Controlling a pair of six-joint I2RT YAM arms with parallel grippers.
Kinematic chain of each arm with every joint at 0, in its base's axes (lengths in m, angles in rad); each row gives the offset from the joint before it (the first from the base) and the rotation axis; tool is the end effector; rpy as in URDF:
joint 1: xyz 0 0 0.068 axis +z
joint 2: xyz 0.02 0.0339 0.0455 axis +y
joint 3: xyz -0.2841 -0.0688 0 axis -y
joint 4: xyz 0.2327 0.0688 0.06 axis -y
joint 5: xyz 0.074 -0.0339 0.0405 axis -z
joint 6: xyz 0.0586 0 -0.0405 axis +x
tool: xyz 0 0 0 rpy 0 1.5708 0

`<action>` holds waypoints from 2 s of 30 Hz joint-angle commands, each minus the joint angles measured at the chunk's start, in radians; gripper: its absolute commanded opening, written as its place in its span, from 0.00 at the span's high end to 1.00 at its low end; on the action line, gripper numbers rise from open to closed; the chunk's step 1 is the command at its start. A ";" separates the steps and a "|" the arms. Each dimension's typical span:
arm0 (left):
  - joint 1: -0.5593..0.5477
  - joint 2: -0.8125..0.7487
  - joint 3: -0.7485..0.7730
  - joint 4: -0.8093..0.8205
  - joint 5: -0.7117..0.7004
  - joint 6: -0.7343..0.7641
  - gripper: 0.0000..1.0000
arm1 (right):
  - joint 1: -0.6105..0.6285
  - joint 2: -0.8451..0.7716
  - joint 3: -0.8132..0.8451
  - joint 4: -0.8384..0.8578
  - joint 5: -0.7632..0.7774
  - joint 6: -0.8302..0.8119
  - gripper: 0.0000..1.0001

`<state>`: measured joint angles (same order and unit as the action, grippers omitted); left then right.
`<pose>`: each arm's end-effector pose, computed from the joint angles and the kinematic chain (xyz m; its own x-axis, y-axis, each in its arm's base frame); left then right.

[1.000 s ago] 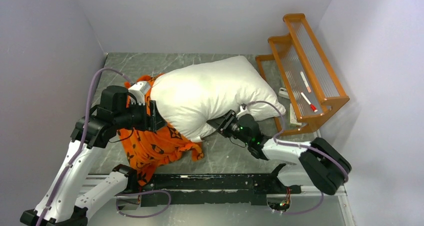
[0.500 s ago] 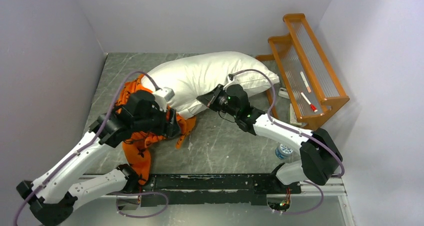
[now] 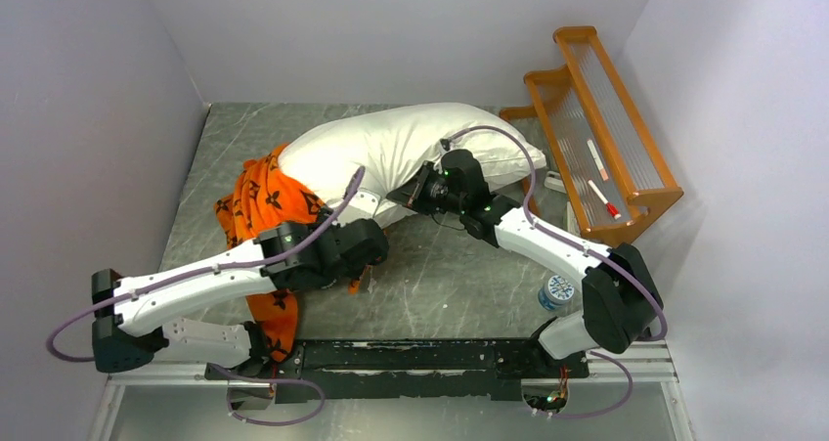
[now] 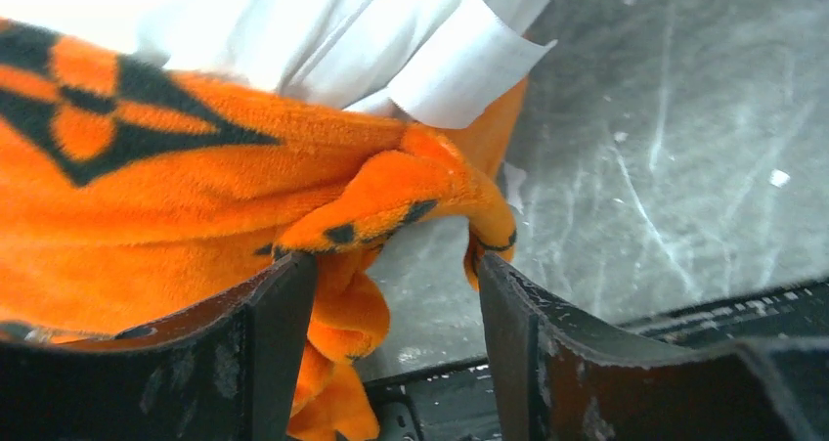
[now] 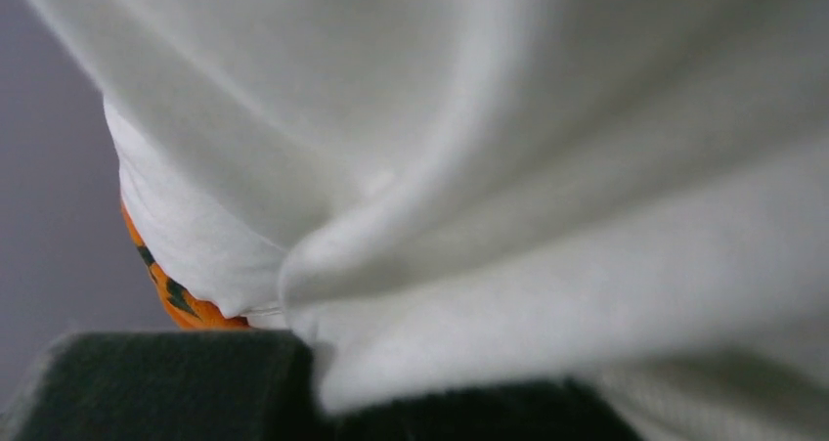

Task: Remove the pillowcase from the pillow
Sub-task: Remove the pillow from the pillowcase.

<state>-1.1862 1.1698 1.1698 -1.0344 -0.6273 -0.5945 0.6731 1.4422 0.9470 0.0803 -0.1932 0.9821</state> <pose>0.1084 -0.1761 0.3307 -0.6245 0.3342 -0.7059 0.3479 0.9282 0.1317 0.2566 0.2190 0.2845 -0.7981 0.4075 -0.4438 -0.1539 0.5743 0.8041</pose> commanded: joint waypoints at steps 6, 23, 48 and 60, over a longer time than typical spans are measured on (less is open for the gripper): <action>-0.139 0.025 0.197 -0.165 -0.178 -0.172 0.32 | -0.037 -0.005 0.064 -0.059 -0.046 -0.049 1.00; -0.023 0.060 0.044 -0.116 0.003 -0.096 0.03 | -0.074 -0.036 0.098 -0.116 -0.083 -0.060 1.00; 0.121 -0.284 -0.122 -0.372 0.101 -0.304 0.95 | -0.307 -0.048 0.296 -0.344 -0.006 -0.213 1.00; 0.122 -0.264 -0.007 -0.368 0.076 -0.279 0.95 | -0.326 -0.100 0.170 -0.400 -0.095 -0.264 0.91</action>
<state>-1.0721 0.8845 1.0702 -1.2968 -0.5186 -0.9051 0.3927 1.4235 1.2133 -0.3859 -0.3271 0.7570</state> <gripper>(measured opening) 0.069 0.051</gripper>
